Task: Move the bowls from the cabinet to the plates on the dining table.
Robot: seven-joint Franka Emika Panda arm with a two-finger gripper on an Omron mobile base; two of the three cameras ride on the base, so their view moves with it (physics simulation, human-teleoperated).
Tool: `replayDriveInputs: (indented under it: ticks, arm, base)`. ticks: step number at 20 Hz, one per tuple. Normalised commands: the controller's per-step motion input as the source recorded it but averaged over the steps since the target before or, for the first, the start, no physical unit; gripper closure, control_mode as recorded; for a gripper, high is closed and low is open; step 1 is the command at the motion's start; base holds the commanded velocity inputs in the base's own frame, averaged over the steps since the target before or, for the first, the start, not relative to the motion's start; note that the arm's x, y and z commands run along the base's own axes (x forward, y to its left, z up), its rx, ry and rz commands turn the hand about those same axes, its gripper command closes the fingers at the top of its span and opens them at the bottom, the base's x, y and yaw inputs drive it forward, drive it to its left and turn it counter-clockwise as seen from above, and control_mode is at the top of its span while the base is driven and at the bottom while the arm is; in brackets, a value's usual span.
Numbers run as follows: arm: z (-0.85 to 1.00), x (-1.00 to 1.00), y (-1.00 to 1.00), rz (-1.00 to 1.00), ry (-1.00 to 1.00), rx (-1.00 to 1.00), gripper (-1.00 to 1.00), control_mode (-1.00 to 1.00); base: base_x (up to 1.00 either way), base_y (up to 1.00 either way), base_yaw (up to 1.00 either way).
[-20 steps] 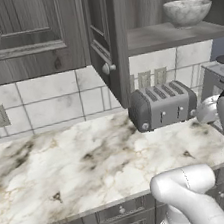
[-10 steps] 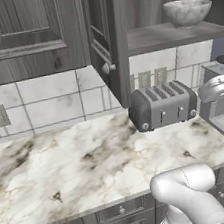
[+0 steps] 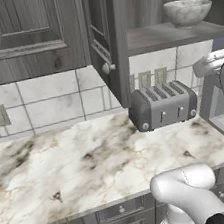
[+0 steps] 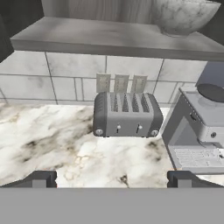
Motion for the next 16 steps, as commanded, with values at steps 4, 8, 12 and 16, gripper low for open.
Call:
replayDriveInputs:
  ticks: [4, 8, 12, 16]
  arm:
    - [0.30, 0.00, 0.00, 0.00, 0.00, -0.11, -1.00, -1.00]
    - [0.12, 0.08, 0.00, 0.00, 0.00, -0.12, -1.00, -1.00]
    - [0.00, 0.71, -0.05, 0.01, 0.00, 0.00, -1.00, -1.00]
    - [0.00, 0.87, -0.12, 0.01, 0.00, 0.00, -1.00, -1.00]
  base:
    - [0.00, 0.00, 0.00]
    - [0.00, 0.00, 0.00]
    - [0.00, 0.00, 0.00]
    - [0.00, 0.00, 0.00]
